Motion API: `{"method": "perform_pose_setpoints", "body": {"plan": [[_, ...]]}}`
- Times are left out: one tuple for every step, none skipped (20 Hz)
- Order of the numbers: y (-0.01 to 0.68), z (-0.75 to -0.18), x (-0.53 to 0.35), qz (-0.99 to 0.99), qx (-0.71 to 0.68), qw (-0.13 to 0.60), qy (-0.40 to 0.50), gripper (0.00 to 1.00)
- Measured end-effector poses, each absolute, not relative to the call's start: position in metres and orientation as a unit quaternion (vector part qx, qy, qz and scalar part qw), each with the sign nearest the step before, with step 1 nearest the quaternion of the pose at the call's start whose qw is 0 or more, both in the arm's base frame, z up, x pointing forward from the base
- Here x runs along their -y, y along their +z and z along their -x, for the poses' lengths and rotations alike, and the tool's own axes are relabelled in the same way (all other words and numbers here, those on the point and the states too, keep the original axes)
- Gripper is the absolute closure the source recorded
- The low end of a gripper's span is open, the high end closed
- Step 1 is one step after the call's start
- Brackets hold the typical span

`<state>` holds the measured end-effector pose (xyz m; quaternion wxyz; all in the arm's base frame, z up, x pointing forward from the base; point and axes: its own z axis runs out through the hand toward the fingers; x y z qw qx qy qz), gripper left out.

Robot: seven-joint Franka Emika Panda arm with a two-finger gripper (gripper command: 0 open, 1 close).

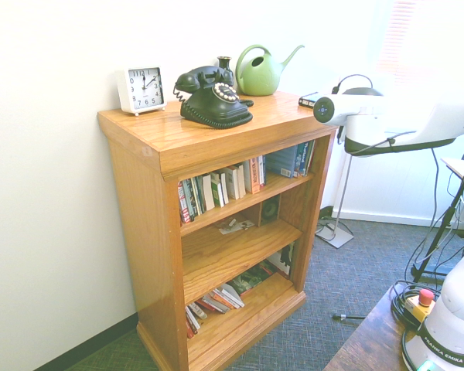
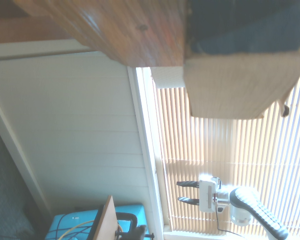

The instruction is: Shelf the books

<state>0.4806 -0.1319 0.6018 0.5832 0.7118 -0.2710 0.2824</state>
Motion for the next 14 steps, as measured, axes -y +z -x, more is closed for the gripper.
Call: {"method": "perform_pose_setpoints", "body": {"plan": [[0.601,-0.485,0.132,-0.711,0.272,0.584,0.283,0.00],[0.602,-0.489,0.133,-0.710,0.272,0.584,0.283,0.00],[0.603,-0.493,0.134,-0.710,0.274,0.584,0.283,0.00],[0.604,-0.497,0.134,-0.709,0.275,0.585,0.283,0.00],[0.604,-0.501,0.135,-0.708,0.276,0.585,0.283,0.00],[0.604,-0.504,0.136,-0.708,0.276,0.586,0.283,0.00],[0.605,-0.508,0.136,-0.707,0.277,0.586,0.284,0.00],[0.605,-0.512,0.137,-0.707,0.277,0.586,0.284,0.00],[0.605,-0.515,0.137,-0.706,0.276,0.587,0.284,0.00],[0.605,-0.519,0.137,-0.706,0.276,0.587,0.284,0.00],[0.603,-0.522,0.138,-0.706,0.275,0.588,0.283,0.00],[0.603,-0.525,0.138,-0.705,0.275,0.589,0.283,0.00],[0.602,-0.527,0.139,-0.705,0.275,0.590,0.283,0.00],[0.602,-0.529,0.139,-0.704,0.275,0.590,0.283,0.00]]}}
